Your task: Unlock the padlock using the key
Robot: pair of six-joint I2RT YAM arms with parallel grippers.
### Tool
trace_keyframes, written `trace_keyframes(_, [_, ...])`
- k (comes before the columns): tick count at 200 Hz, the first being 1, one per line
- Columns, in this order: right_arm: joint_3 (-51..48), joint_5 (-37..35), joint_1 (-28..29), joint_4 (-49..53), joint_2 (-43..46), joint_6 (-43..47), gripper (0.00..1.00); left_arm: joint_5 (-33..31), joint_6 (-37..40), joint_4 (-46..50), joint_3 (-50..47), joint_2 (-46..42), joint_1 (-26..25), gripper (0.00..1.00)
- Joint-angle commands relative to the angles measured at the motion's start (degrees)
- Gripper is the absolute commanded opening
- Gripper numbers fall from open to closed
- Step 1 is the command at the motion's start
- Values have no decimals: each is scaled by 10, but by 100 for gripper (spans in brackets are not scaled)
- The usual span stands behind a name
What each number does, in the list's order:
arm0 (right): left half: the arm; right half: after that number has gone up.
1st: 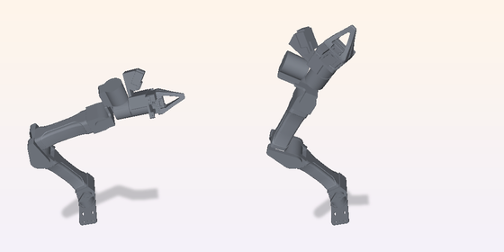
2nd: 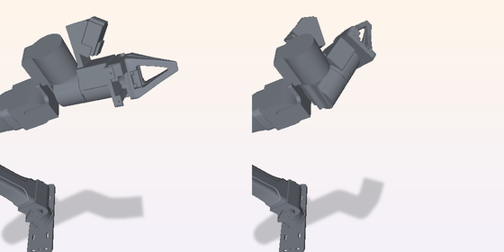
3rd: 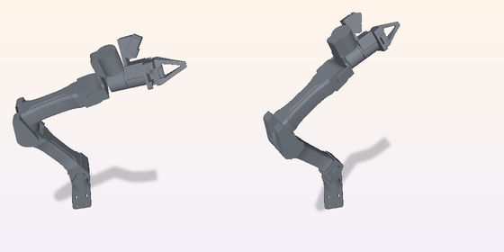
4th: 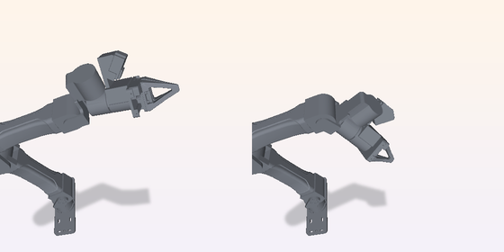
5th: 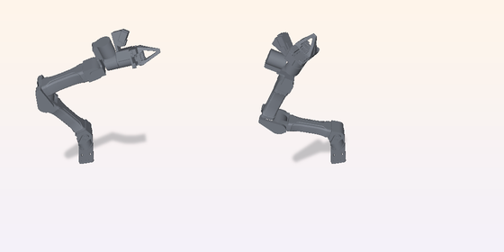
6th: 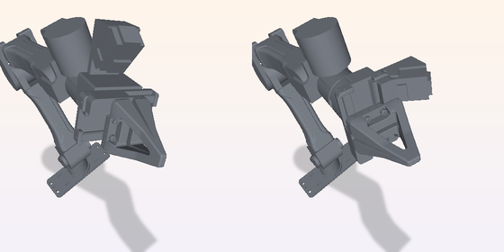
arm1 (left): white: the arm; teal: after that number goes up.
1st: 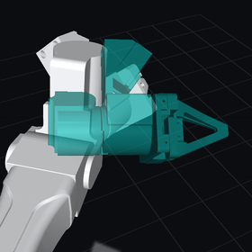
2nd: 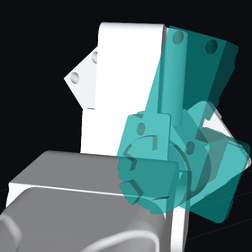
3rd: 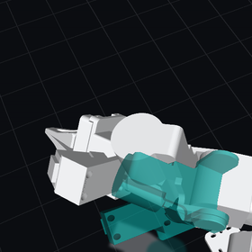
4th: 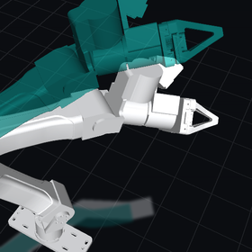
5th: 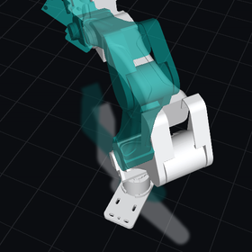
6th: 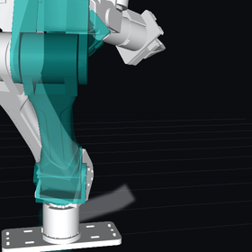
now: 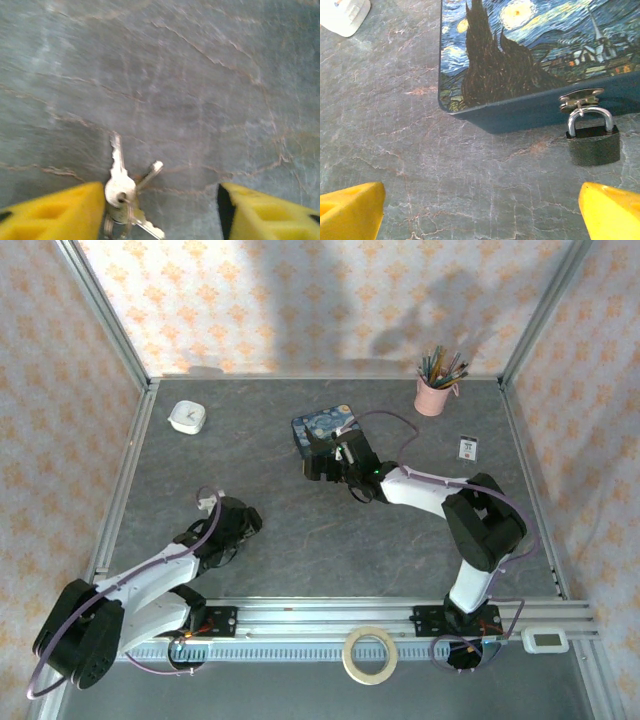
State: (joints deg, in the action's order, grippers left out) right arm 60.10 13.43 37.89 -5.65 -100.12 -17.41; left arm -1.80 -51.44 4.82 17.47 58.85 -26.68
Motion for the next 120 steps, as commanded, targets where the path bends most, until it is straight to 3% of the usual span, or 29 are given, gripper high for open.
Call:
trace_keyframes(1, [-9,-28,3,-10,25,-1,98,9,-39,-37,-10,22,-28,50])
trace_keyframes(40, [-15,-46,3,-6,37,7,98,7,-42,-70,14,82,-57,27])
trace_keyframes(99, [-25,-36,3,0,47,19,97,41,-51,-166,87,194,-108,28])
trace_keyframes(120, [-30,-22,6,12,54,27,94,30,-62,-170,99,183,-108,40])
